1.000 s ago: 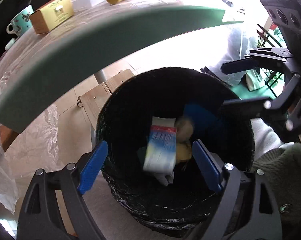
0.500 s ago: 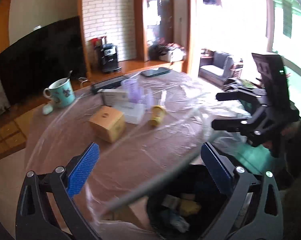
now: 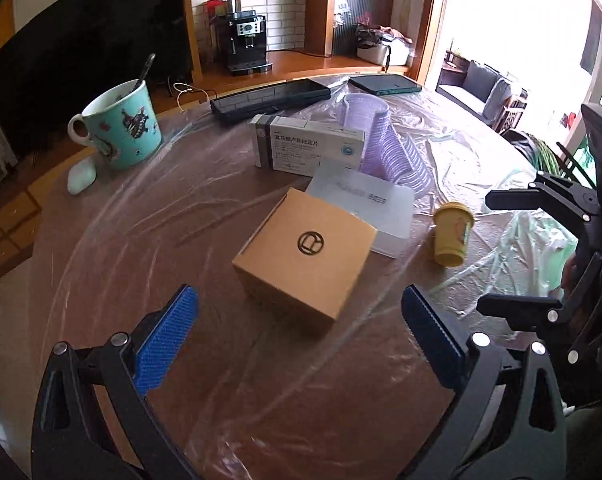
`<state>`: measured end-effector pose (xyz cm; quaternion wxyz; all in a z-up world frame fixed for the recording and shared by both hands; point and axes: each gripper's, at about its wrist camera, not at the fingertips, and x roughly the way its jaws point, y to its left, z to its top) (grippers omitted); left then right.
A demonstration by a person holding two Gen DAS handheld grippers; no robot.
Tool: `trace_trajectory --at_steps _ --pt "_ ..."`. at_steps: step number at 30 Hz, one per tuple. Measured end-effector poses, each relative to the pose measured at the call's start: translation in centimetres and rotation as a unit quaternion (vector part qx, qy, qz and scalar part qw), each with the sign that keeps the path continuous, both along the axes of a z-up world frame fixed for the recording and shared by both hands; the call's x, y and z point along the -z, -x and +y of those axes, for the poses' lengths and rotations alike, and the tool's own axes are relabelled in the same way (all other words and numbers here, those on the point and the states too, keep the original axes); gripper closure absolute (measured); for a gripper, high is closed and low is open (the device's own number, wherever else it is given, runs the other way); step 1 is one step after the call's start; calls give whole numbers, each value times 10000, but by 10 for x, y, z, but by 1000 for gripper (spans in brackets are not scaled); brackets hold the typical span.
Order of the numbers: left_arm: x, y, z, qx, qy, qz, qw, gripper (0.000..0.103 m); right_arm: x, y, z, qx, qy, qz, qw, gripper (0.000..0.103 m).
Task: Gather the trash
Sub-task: 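Move both tools back toward the L'Oreal box and yellow cup on the table, then grasp the brown L'Oreal box with the left tool while the right tool grasps the yellow cup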
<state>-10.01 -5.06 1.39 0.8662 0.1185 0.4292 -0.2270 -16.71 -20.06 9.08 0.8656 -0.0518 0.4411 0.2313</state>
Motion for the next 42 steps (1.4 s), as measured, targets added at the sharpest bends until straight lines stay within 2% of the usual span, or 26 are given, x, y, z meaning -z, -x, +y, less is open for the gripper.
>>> trace_trajectory --at_steps 3,7,12,17,20,22,27,42 --pt "8 -9 -4 30 -169 11 9999 1 7 -10 2 49 18 124 9999 10" --pt "11 -13 -10 159 -201 -27 9997 2 10 -17 4 138 -10 369 9992 18" --pt "15 -19 -13 262 -221 117 9993 17 10 -19 10 45 167 337 9993 25" --pt "15 -21 -9 261 1 226 9994 26 14 -24 10 51 91 439 9990 31" --pt "13 -20 -9 256 46 213 9994 30 14 -24 11 4 86 454 9989 37" --pt "13 -21 -9 267 76 247 9993 37 14 -23 13 -19 99 457 9989 43" --pt "13 -19 -13 351 92 301 9989 39 15 -24 11 43 -7 499 9987 55" --pt "11 -2 -3 25 317 320 9990 42 12 -16 -2 223 -465 566 9971 55"
